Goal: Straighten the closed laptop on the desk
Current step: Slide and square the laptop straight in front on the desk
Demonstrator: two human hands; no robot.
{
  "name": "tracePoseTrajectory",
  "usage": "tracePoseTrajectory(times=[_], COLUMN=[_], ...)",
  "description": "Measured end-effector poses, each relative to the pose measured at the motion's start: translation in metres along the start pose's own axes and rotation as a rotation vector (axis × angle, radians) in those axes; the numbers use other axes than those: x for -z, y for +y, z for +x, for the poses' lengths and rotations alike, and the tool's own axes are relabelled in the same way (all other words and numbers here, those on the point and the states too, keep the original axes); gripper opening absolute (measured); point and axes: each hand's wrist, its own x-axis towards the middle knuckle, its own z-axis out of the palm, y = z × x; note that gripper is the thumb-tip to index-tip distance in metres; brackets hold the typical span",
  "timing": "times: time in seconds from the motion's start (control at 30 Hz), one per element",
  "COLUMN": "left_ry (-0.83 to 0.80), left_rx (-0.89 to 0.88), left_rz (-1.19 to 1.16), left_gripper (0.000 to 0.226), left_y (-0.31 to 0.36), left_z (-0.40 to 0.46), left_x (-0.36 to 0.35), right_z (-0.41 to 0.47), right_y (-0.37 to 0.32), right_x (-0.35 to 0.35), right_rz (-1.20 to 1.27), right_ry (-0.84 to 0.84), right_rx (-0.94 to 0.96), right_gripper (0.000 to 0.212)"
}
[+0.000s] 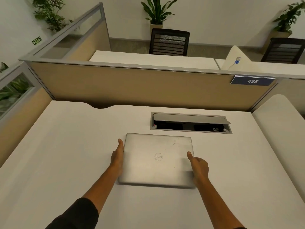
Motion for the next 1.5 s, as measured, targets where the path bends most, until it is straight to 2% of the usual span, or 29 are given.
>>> tracePoseTrajectory(times=[0.13, 0.67, 1.0, 1.17, 1.3, 1.4, 1.5], left_ry=[-0.011, -0.025, -0.023, -0.025, -0.018, 0.031, 0.117], left_rx=[-0.005, -0.005, 0.008, 0.009, -0.001, -0.031, -0.089], left_rz=[0.003, -0.02, -0.024, -0.001, 0.016, 0.077, 0.187], left_gripper=[0.12, 0.103, 0.1, 0.102, 0.101, 0.093, 0.079], left_y=[0.005, 0.003, 0.003, 0.001, -0.001, -0.002, -0.004], left_z=[0.0, 0.0, 0.0, 0.002, 0.001, -0.002, -0.008], left_x=[-0.003, -0.005, -0.006, -0.005, -0.005, -0.008, -0.012], right_z=[0.001, 0.004, 0.003, 0.003, -0.002, -0.004, -0.009], right_y=[0.0, -0.005, -0.006, -0.003, -0.002, 0.0, 0.002], right_x=[0.0, -0.001, -0.001, -0.002, -0.002, -0.006, -0.009], right_rz=[-0.001, -0.027, -0.003, -0.033, -0.058, -0.138, -0.351], right_ry=[-0.004, -0.009, -0.01, -0.005, -0.01, 0.0, -0.005], right_rx=[0.005, 0.031, 0.006, 0.035, 0.087, 0.099, 0.131], right_gripper=[0.051, 0.045, 0.039, 0.043, 0.032, 0.038, 0.06])
